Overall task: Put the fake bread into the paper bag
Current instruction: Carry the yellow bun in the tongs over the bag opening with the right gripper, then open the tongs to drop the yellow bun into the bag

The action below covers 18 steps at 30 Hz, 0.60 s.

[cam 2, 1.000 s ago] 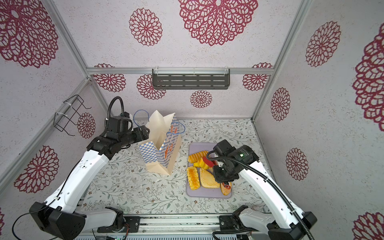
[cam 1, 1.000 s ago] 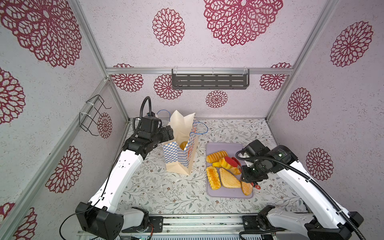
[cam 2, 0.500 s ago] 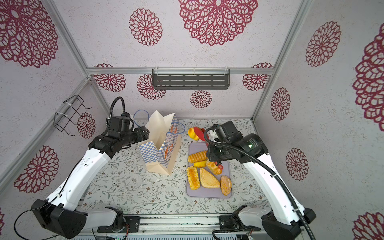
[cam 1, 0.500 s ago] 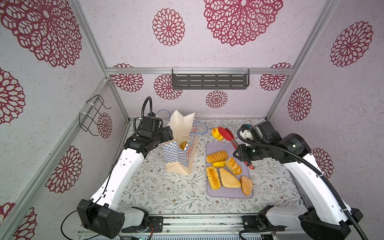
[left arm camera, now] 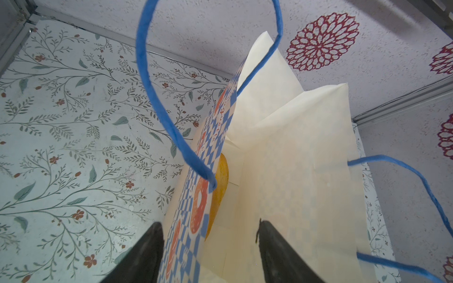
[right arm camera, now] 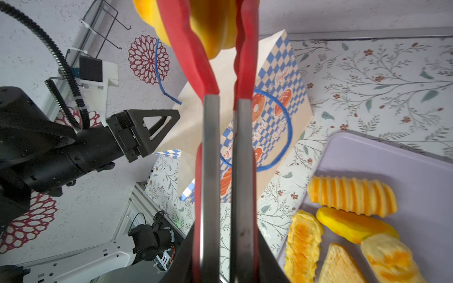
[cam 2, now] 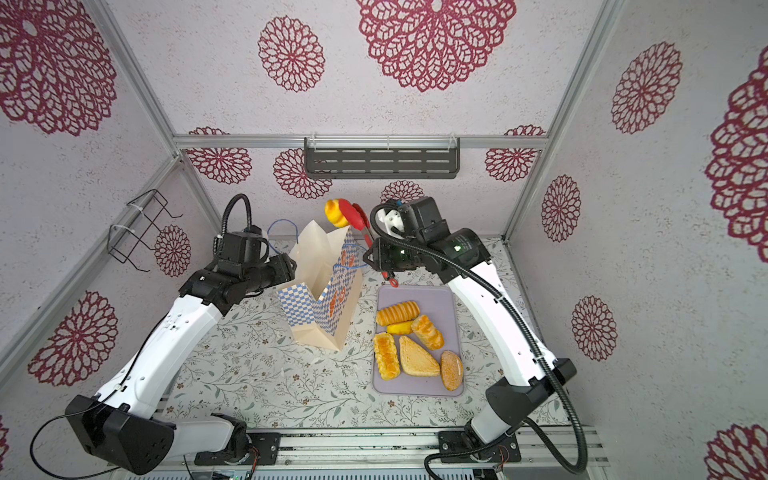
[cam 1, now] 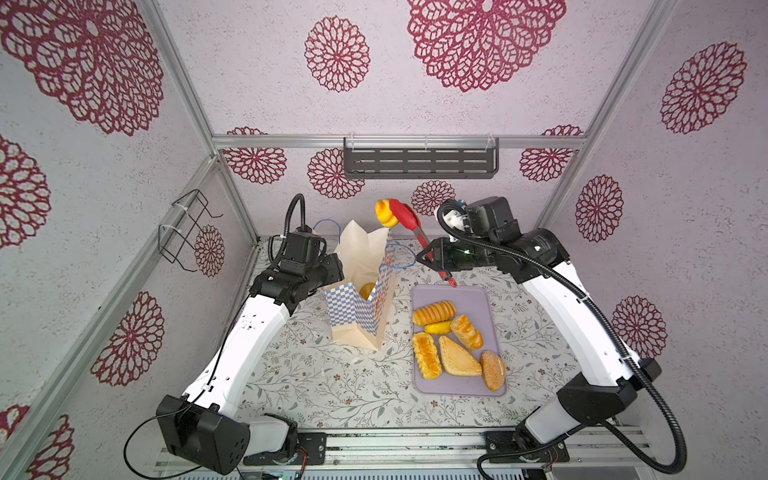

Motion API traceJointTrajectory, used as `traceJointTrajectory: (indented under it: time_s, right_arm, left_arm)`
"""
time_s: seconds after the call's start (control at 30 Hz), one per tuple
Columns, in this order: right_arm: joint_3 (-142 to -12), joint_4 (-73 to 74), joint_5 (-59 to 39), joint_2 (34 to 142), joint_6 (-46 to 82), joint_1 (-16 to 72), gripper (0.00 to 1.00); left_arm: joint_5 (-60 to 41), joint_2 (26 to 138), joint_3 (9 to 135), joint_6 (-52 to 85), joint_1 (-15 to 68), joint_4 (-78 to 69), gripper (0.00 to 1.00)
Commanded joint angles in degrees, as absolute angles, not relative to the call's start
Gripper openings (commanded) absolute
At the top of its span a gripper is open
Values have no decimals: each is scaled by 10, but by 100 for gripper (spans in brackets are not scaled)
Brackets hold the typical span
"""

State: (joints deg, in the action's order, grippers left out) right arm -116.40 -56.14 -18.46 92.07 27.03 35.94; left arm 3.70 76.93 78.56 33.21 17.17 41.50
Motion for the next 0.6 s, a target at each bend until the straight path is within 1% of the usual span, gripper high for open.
traceJointTrajectory:
  time_s: [0.0, 0.13, 0.3, 0.57]
  right_arm:
    - [-1189, -505, -220, 928, 282, 378, 30]
    - [-1192, -506, -222, 952, 278, 391, 30]
    - [-1191, -519, -217, 973, 270, 404, 31]
    - [-1191, -538, -196, 973, 260, 407, 43]
  left_arm:
    - [40, 773, 791, 332, 168, 416, 62]
    - [41, 773, 791, 333, 168, 417, 60]
    - [40, 773, 789, 334, 168, 417, 59]
    - [40, 770, 786, 336, 168, 416, 58]
